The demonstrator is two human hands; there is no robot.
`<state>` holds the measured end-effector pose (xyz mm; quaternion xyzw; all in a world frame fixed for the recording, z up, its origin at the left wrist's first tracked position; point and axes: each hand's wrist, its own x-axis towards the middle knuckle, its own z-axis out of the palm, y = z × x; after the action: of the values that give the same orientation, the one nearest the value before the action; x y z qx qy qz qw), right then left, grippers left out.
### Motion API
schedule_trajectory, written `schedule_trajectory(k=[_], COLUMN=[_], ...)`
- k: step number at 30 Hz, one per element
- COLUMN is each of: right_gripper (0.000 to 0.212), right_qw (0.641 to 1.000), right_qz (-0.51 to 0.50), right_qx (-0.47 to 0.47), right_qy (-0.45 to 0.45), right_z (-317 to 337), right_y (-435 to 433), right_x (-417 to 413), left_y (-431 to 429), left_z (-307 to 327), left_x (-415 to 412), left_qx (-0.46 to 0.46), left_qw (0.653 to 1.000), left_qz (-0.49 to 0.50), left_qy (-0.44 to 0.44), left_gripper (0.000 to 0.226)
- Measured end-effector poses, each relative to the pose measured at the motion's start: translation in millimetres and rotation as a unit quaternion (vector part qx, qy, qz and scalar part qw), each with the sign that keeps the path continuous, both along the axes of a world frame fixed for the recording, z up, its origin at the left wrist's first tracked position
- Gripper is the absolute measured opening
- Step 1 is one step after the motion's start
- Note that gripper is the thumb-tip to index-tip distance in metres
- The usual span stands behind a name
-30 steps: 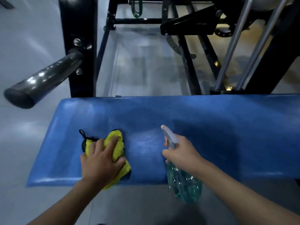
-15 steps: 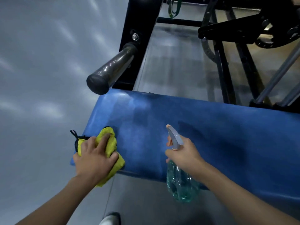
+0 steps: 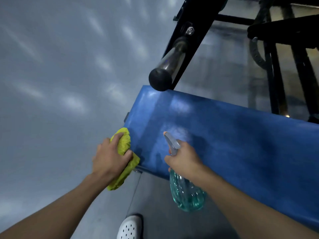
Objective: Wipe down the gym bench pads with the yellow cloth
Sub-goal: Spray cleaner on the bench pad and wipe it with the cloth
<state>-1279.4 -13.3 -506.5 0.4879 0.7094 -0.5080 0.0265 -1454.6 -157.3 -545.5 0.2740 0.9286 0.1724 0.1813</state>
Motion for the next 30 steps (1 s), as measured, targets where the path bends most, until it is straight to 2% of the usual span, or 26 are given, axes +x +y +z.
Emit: schedule_trajectory(k=[5,8,13,17,23,30], right_gripper=[0.034,0.032,0.018,0.020,0.024,0.019], right_qw=[0.999,0.999,0.998,0.990,0.948,0.835], right_qz=[-0.010,-0.022,-0.058,-0.121,-0.286,-0.499], right_qx=[-0.020,-0.004,0.021,0.043,0.106,0.184], right_qy=[0.031,0.031,0.032,0.055,0.094,0.142], right_z=[0.4,20.9,83.0,160.2,283.8,396.4], right_y=[-3.1,0.0,23.2,45.5,69.5,50.9], right_x=[12.0,29.7,83.7,157.5,311.1,552.9], left_y=[-16.7,-13.6,28.1,78.5,189.4,289.6], left_z=[19.1,38.6,102.3,181.4,315.1,455.4], left_x=[9.3,20.9,60.2,117.7,239.9,492.9], left_qx=[0.022,0.032,0.063,0.090,0.141,0.187], left_qw=[0.999,0.998,0.990,0.970,0.910,0.782], left_qz=[-0.026,-0.050,-0.127,-0.226,-0.390,-0.593], left_qy=[0.007,0.009,-0.008,-0.016,0.013,0.046], left_gripper=[0.062,0.063,0.064,0.069,0.079,0.083])
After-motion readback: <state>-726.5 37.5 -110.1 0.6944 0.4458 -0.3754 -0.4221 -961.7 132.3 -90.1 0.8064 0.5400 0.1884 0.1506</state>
